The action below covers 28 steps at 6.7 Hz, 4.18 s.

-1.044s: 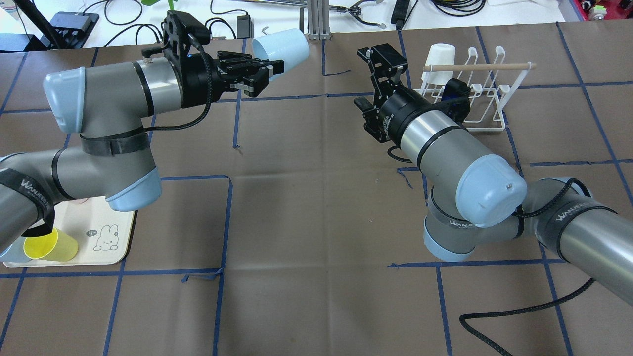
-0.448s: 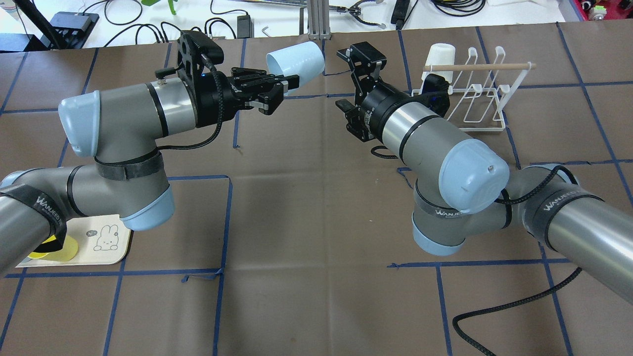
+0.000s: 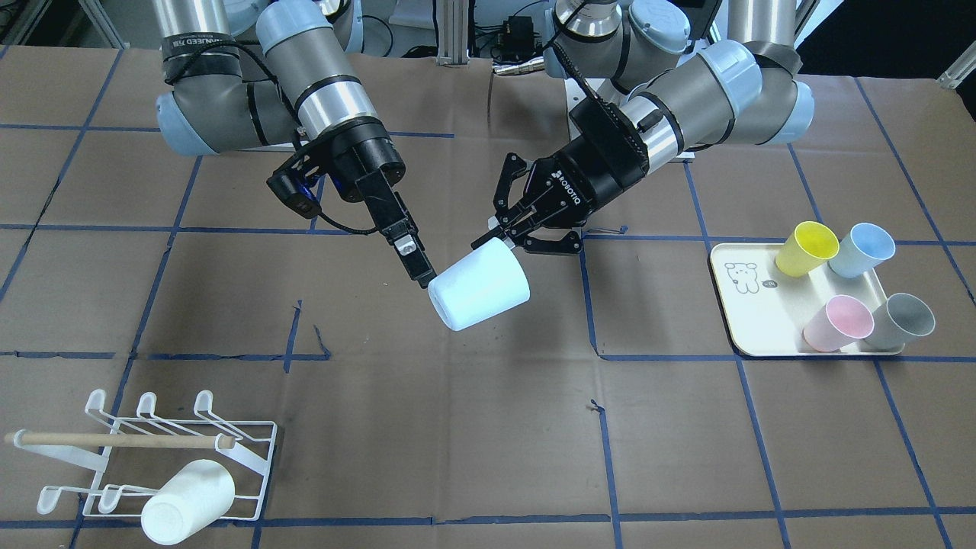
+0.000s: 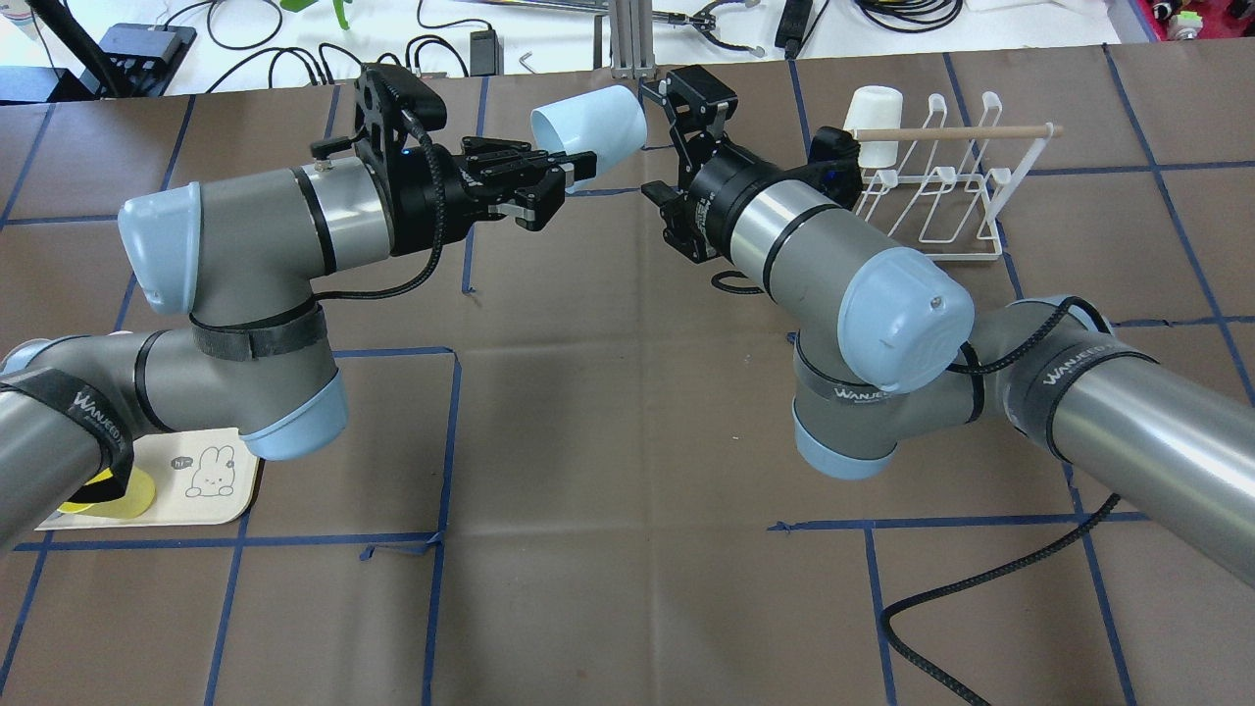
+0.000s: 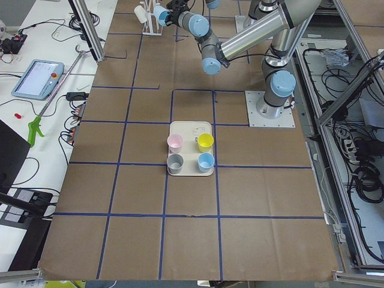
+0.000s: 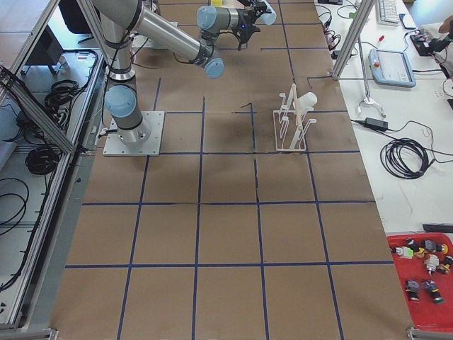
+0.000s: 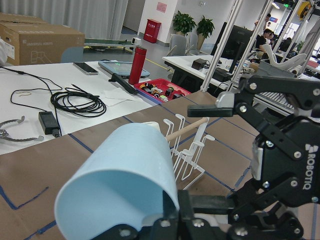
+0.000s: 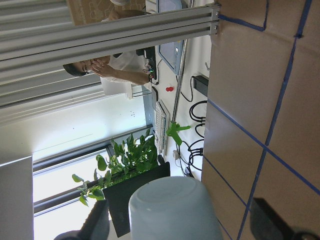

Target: Transfer IKEA cup to right arm and place on rack

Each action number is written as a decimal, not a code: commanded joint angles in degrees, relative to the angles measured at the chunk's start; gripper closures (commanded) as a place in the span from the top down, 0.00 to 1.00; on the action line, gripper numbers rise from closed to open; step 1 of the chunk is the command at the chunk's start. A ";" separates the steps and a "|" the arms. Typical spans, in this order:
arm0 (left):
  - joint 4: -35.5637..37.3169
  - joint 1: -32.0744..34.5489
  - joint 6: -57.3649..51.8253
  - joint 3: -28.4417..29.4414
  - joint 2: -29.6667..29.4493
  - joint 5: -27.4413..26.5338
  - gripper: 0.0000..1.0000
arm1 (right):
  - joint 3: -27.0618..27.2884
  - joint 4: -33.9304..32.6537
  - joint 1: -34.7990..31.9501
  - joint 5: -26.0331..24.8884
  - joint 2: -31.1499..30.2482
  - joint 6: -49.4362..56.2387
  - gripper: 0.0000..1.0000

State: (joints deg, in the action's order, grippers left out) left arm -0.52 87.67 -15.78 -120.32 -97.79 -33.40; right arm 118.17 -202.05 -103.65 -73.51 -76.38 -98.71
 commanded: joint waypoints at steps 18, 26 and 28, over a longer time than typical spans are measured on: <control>3.58 0.84 9.25 0.35 0.15 -1.93 0.98 | -6.11 1.48 -2.35 0.30 4.84 3.96 0.25; -2.79 -8.04 9.89 -0.01 1.99 -16.53 0.98 | -6.81 0.78 4.57 0.30 6.77 21.31 0.21; -15.66 -7.17 9.89 6.72 1.73 -27.09 0.99 | -7.86 0.78 9.23 0.30 6.69 36.67 0.21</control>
State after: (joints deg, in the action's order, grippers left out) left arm -8.32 80.03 -5.88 -117.38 -95.96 -53.76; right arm 110.83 -201.29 -97.39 -73.22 -69.63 -70.69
